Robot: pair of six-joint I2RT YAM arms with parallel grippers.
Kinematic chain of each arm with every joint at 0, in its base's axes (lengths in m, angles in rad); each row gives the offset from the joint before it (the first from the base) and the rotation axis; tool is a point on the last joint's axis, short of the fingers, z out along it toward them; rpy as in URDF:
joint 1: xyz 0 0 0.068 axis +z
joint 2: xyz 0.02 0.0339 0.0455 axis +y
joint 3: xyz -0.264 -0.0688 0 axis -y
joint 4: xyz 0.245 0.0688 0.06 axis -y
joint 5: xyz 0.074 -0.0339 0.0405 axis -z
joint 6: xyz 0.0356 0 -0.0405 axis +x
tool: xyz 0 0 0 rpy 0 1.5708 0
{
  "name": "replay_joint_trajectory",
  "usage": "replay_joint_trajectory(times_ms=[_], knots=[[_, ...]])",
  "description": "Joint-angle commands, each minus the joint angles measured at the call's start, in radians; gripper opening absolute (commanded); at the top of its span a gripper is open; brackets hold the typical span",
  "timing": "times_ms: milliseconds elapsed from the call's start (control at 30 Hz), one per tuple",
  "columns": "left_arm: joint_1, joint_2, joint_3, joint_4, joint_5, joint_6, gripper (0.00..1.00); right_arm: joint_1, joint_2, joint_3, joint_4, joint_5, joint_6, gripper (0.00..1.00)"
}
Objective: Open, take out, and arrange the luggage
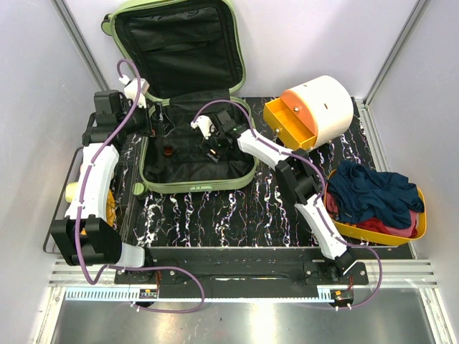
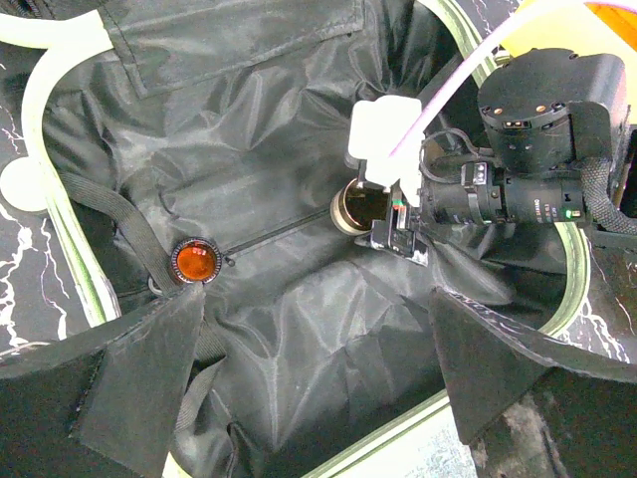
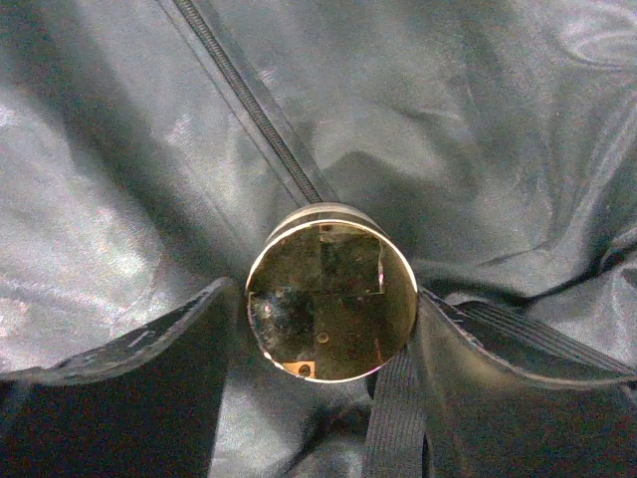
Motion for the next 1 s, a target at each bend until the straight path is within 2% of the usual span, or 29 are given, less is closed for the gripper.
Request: replay_joint_trajectory(times_ms=[0, 167, 200, 433, 700, 833, 967], knots=[[0.001, -0.033, -0.012, 0.062, 0.004, -0.014, 0.99, 0.013, 0.014, 0.06, 0.037, 0.029, -0.004, 0.73], [0.001, -0.037, -0.025, 0.064, 0.0, -0.014, 0.99, 0.016, 0.016, 0.062, 0.043, 0.057, -0.008, 0.59], [0.002, -0.039, -0.027, 0.065, 0.0, -0.009, 0.99, 0.016, 0.011, 0.059, 0.043, 0.06, -0.011, 0.52], [0.001, -0.028, -0.036, 0.079, 0.017, -0.006, 0.99, 0.015, -0.093, 0.034, 0.056, 0.049, -0.019, 0.31], [0.001, -0.017, -0.041, 0.123, 0.046, -0.014, 0.99, -0.004, -0.257, 0.022, 0.001, 0.009, -0.028, 0.25], [-0.001, -0.005, -0.038, 0.136, 0.064, -0.014, 0.99, -0.066, -0.384, -0.01, -0.064, 0.02, -0.037, 0.24], [0.001, 0.003, -0.033, 0.159, 0.08, -0.053, 0.99, -0.157, -0.518, -0.127, -0.093, 0.081, 0.011, 0.24]])
